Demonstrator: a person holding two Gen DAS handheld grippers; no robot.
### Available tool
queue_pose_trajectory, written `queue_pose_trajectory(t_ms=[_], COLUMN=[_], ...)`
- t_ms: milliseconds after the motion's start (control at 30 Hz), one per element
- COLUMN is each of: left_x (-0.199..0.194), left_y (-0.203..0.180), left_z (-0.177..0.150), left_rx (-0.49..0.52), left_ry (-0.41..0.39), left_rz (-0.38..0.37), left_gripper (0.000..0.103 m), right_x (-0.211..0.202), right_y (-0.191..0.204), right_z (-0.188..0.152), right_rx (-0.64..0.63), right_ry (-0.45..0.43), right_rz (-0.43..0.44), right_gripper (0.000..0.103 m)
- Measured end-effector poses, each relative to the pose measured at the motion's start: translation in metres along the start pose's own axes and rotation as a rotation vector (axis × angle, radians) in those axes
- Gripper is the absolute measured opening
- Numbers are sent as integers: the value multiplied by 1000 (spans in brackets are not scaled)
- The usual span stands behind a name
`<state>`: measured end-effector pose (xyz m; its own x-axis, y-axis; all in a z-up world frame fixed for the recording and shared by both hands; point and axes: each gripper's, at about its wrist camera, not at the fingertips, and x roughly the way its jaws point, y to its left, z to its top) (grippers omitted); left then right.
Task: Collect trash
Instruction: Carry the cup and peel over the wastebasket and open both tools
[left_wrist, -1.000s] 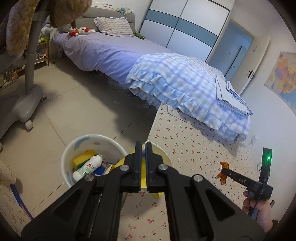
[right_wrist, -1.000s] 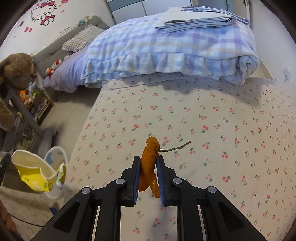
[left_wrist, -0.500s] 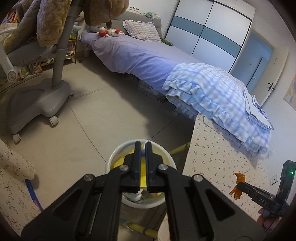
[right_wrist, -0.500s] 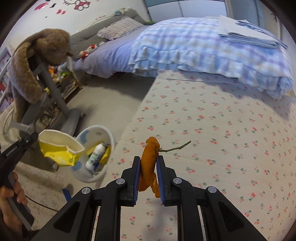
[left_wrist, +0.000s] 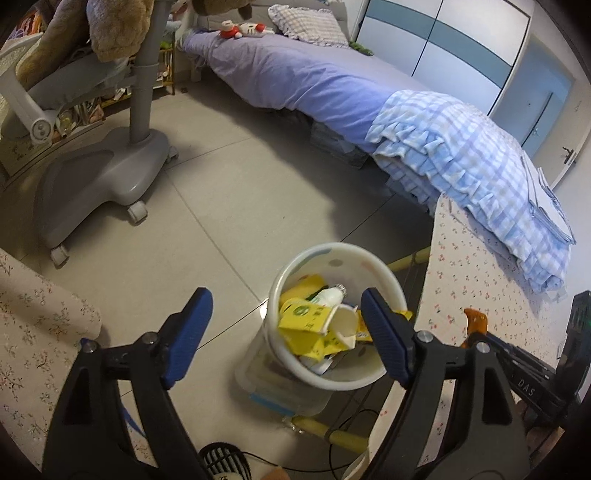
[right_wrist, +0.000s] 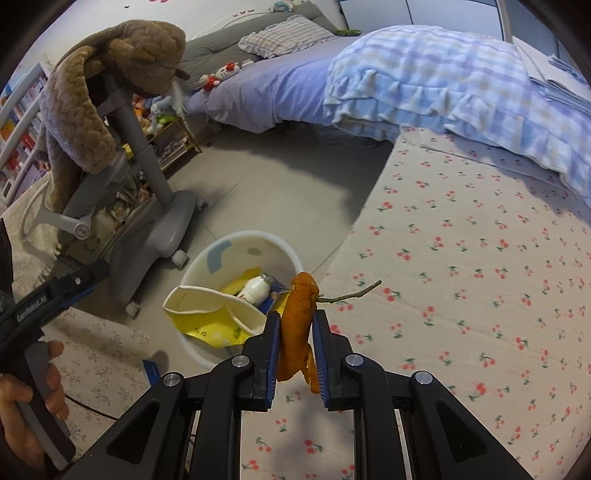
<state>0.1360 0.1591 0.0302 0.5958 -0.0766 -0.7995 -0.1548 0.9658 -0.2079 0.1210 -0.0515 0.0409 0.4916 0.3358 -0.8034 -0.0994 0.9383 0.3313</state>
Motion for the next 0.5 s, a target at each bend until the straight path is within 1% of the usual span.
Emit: queue_pose_trajectory(t_ms=[167,267,367,400,433,467,500], left_x=[-1,-1,0,-1,-1,-2,-3], left_y=[8,11,14,16,16,17,18], left_z=[-5,-6,-6,-7,-7,-8,-8], left_rx=[22,42,44,40,35,30,27], left_ry=[15,23,27,26,23,20,21], left_rz=[27,47,66,68,69,70,69], left_gripper=[84,87,94,98,101,102,102], right_x=[18,26,33,34,34,34,32], right_y=[13,18,21,21,20,19,18], right_z=[6,9,11,12,13,14,14], right_rx=[3,12,28,36,48,65,80], right_ry=[8,9,-4,-18,-25,-30,-47], right_rz=[43,57,96,125,151,160,165], right_gripper=[19,21,23,32,57,70,79])
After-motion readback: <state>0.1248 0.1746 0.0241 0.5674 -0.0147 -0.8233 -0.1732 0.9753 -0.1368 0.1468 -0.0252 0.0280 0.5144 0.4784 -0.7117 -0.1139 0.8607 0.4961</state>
